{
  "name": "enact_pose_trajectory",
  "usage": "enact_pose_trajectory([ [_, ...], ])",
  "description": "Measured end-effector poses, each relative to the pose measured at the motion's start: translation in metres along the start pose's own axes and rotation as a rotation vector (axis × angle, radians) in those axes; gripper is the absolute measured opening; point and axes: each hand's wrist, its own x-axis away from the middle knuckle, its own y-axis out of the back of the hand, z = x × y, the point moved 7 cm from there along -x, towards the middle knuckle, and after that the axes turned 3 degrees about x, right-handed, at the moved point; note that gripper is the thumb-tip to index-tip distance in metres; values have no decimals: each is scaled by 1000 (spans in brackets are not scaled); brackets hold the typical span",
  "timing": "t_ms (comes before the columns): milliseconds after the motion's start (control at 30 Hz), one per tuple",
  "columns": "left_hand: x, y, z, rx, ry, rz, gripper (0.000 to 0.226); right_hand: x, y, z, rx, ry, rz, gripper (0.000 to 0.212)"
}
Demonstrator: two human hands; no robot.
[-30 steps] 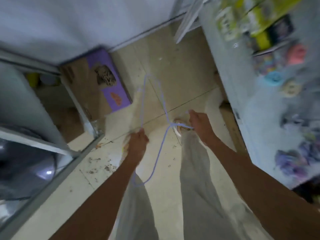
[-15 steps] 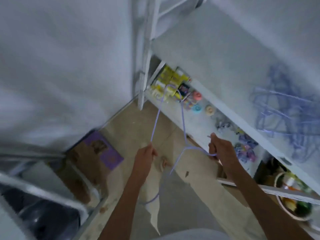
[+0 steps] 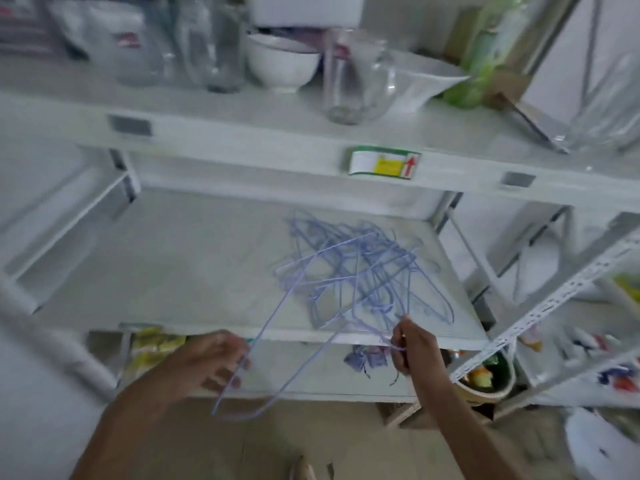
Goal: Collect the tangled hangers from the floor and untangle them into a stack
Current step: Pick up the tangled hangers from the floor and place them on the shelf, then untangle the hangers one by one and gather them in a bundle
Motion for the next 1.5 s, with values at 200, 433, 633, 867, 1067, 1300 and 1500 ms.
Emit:
enact_pose_trajectory([
  [200, -141, -35, -43, 578, -120, -251, 11, -95, 38, -31, -236, -112, -200, 47],
  [433, -198, -33, 17, 717, 13, -671, 9, -148, -10, -56, -538, -360, -198, 40],
  [633, -201, -52, 19, 150, -32, -534, 18, -170, -39, -66, -434, -417, 1, 18],
  [867, -183, -49, 32, -99, -38, -437, 33, -170, -29, -75, -127, -366, -37, 25],
  [1067, -161, -66, 40, -233, -45, -333, 12, -137, -12, -84, 135, -255, -160, 50],
  [1300, -125, -118, 67, -337, -114, -131, 16, -44, 29, -131, 260, -194, -258, 33],
  [1500, -139, -177, 60, -506, -228, 44, 23, 17, 74, -169, 229, -293, -382, 30],
])
